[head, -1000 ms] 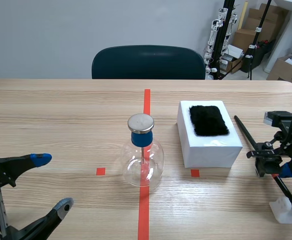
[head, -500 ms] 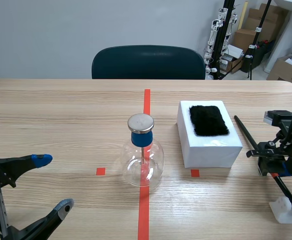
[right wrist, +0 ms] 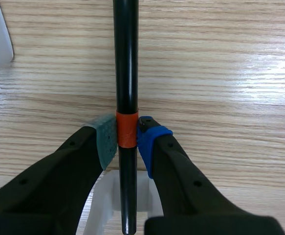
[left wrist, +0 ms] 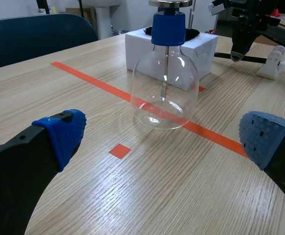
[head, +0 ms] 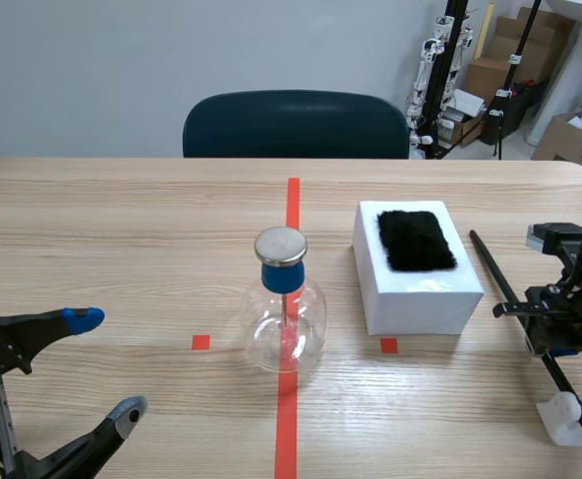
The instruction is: Do the electroscope experiment. pick up the black charging rod
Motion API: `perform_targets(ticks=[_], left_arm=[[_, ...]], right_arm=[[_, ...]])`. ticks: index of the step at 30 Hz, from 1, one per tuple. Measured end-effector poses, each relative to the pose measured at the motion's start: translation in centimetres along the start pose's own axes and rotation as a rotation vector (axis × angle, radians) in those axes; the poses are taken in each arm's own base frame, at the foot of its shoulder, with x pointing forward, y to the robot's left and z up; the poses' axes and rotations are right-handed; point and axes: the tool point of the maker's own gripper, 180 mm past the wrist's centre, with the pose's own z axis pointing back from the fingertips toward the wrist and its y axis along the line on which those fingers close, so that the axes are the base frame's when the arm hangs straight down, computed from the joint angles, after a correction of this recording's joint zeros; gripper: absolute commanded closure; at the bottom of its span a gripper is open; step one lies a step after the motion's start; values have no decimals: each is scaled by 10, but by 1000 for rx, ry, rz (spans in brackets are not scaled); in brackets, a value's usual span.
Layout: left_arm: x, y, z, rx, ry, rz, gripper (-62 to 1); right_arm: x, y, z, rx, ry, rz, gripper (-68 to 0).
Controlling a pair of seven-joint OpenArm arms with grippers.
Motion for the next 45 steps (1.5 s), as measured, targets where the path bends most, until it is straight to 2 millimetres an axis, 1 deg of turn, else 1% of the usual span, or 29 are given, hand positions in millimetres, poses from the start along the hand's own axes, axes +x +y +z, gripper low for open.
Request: perform_targets(ticks=[8,11,32,36,40,45], left_arm=[[0,0,0,0,0,0,-623],[0,0,0,0,0,0,-623],[0,0,0,0,0,0,-623],[0,0,0,0,-2,0,-623],[1,0,0,0,-4,0,-623],[1,0,0,0,-4,0,-623]], right_arm=[[0,0,0,0,0,0,2],[4,0,0,-1,-25,0,2],[1,0,0,-1,-6,1,2],[4,0,7,-8,-25,19,2],[5,5,16,-8,-66,57,2],[-11,11,27,-14,-68,93,2]])
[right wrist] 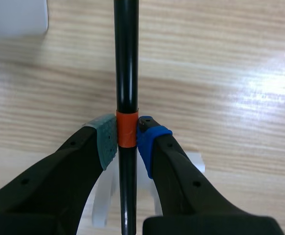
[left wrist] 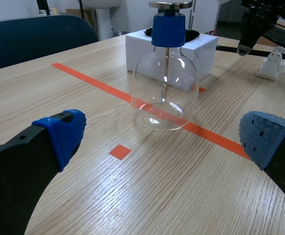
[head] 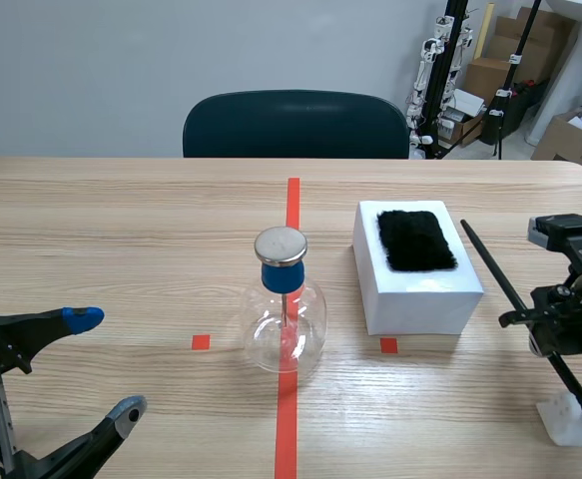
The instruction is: Do the electroscope experiment. pick up the black charging rod
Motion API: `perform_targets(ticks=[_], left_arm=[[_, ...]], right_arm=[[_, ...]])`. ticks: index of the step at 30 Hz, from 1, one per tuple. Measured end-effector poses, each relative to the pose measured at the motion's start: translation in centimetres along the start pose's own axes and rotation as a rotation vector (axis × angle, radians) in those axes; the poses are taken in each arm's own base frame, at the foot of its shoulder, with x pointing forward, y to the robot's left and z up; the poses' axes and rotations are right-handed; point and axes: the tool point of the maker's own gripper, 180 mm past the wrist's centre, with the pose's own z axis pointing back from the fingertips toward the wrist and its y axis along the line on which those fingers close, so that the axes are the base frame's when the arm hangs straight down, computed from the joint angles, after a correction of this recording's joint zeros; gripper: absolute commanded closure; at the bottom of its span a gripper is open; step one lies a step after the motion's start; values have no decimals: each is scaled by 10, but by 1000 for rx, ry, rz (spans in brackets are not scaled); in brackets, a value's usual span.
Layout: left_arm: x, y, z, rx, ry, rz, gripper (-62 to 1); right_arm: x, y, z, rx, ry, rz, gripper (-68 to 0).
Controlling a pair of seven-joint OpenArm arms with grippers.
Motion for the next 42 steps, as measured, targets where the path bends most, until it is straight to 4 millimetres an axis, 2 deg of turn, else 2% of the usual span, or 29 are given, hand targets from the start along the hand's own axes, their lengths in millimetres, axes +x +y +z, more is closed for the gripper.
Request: perform_targets(ticks=[5,11,15,23,27,35,39,42], left_arm=[[0,0,0,0,-1,0,-623],[0,0,0,0,-1,0,-623],[0,0,0,0,0,0,-623],[0,0,0,0,-1,0,-623],[0,0,0,0,-1,0,-623],[0,0,0,0,0,0,-623],[0,0,0,0,0,0,-623],[0,0,0,0,0,0,-623]], right_arm=[[-13,-1,19,-32,-41,28,2],[-23,-12,57,-124,-137,79,2],[-20,-21,89,-255,-238,186,1],[-1,-16,162,-547,-481,399,1],[1,1,179,-610,-601,576,1],[-5,42,200,-675,-832,913,1],[-13,65,203,-668,-885,1072,1],[-19,74,207,-693,-928,1147,1]])
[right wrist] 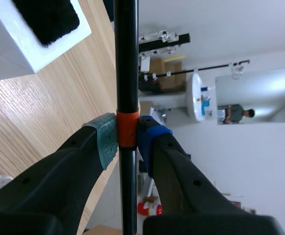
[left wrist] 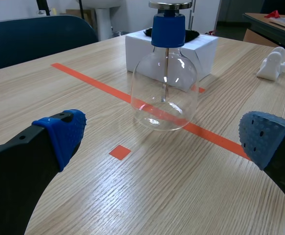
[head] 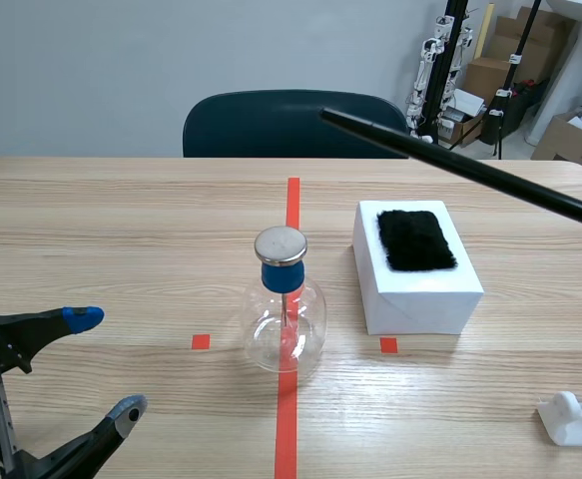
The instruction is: Do the electroscope experiment. pick up the black charging rod
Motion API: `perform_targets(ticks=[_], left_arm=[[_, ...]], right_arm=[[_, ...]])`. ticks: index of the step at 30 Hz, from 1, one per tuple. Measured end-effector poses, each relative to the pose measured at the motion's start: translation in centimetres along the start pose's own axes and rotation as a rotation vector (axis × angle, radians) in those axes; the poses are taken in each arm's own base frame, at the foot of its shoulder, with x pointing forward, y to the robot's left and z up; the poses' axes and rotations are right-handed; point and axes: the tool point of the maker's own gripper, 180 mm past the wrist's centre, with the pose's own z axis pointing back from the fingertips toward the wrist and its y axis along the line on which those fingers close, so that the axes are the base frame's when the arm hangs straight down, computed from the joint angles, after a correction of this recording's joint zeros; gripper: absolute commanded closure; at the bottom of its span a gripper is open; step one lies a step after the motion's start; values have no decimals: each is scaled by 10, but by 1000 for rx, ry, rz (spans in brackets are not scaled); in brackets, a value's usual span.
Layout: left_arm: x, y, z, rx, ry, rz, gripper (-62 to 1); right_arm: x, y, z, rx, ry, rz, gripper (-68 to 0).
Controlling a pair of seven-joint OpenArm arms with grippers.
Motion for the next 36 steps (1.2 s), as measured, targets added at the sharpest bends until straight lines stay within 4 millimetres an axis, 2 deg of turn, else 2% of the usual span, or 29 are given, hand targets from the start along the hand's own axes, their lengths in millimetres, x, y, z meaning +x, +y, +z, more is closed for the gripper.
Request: perform_targets(ticks=[5,14,21,28,36], left_arm=[[0,0,0,0,0,0,-623],[0,0,0,0,0,0,-623],[0,0,0,0,0,0,-623],[0,0,0,0,0,0,-623],[0,0,0,0,0,0,-623]], right_arm=[[12,1,12,-83,-96,51,1],[8,25,34,-158,-162,92,1],[12,31,51,-198,-213,148,1],[16,44,62,-160,-241,128,1],[22,42,71,-169,-277,63,1]])
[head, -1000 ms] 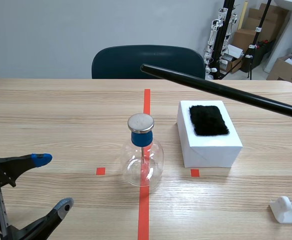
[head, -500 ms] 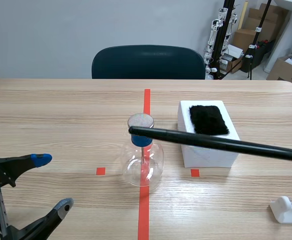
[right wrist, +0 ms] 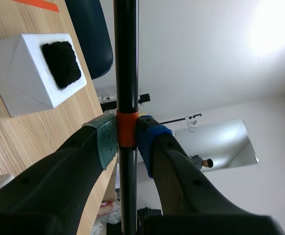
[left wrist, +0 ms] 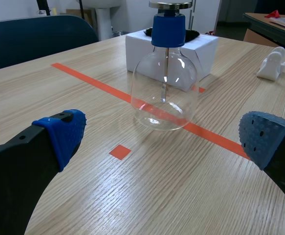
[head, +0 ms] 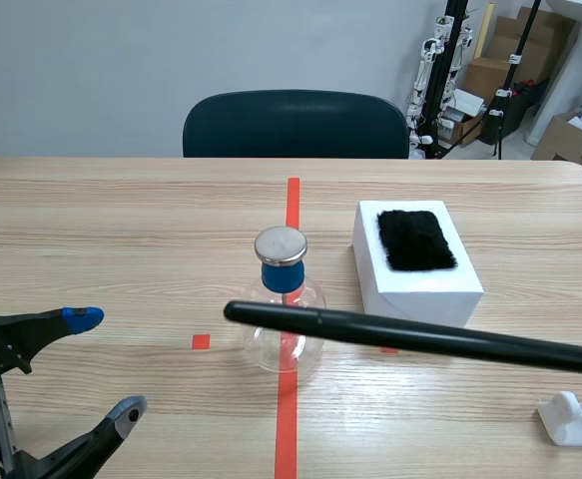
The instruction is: Do the electroscope experiment. pick up the black charging rod
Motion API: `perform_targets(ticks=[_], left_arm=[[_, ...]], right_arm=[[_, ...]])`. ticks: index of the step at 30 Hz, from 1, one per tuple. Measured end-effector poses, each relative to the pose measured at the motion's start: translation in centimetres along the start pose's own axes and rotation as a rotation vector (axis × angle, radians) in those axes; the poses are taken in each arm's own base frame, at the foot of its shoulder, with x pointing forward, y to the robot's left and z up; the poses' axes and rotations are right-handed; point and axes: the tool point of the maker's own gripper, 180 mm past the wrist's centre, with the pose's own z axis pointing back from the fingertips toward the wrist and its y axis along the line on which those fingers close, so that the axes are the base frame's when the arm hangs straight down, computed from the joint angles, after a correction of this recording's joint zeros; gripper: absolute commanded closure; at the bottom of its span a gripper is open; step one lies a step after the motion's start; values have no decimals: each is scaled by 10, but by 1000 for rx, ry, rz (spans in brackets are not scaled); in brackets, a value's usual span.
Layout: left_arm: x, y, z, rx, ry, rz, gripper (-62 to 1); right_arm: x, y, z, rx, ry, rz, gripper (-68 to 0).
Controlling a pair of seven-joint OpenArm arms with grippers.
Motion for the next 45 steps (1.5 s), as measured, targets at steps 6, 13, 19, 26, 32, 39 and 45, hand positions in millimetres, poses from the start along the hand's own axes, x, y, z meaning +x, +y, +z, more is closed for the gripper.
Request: perform_targets(ticks=[6,13,19,26,32,39,45], left_arm=[[0,0,0,0,0,0,-623],[0,0,0,0,0,0,-623],[0,0,0,0,0,0,-623],[0,0,0,0,0,0,-623],[0,0,0,0,0,0,-623],[0,0,0,0,0,0,-623],[0,0,0,0,0,0,-623]], right_arm=[[-2,-2,0,-12,12,-11,2],[12,2,-10,-4,-89,61,2],[25,16,-8,64,-167,134,2],[41,-9,-22,0,-231,193,2],[38,-23,-33,-21,-209,284,2],[30,-23,-38,-11,-180,336,2],[25,-28,-42,-33,-163,345,2]])
